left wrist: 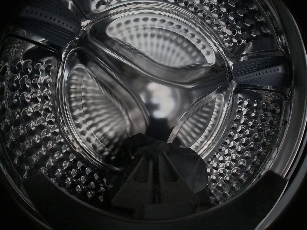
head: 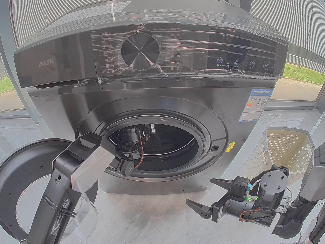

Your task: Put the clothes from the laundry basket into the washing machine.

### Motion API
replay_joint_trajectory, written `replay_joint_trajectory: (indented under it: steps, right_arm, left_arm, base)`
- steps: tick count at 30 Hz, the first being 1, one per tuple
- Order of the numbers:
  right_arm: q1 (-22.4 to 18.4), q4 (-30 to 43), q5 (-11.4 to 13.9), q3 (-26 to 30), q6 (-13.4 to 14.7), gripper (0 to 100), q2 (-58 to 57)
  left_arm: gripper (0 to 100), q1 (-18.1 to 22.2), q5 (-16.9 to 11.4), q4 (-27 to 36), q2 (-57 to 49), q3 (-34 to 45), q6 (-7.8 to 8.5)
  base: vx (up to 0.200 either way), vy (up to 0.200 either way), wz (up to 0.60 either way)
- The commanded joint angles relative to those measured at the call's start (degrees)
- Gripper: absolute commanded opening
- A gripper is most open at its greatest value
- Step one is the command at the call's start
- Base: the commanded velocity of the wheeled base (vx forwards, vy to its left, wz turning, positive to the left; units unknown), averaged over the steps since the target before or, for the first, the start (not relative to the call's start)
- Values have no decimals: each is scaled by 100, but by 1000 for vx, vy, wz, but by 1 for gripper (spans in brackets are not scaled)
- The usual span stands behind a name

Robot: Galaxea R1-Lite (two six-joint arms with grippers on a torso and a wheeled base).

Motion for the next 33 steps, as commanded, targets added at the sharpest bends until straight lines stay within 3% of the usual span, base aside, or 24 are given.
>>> replay_joint_trajectory:
  steps: [1,9,10,18,33]
  right_arm:
    - [2,-3,1,-3,0,100,28]
    - [2,-3,-8,6,0,100,19]
    - [2,-3,-8,6,0,100,19]
    - [-7,-3,-8,6,0,100,-25]
    - [-7,-3,-8,32,0,100,-51]
  left_arm:
    - [0,1,5,0,18,-51,18]
    - [0,-17,-4,0,88,-69,98]
    - [100,-17,-4,0,106,-69,106]
    - [100,-78,-12,-17,106,54,80]
    - [100,-940,-171,-237,-993,2436,185]
  base:
    - [0,0,0]
    - [0,0,0]
    - [0,0,0]
    - [0,0,0]
    - [0,0,0]
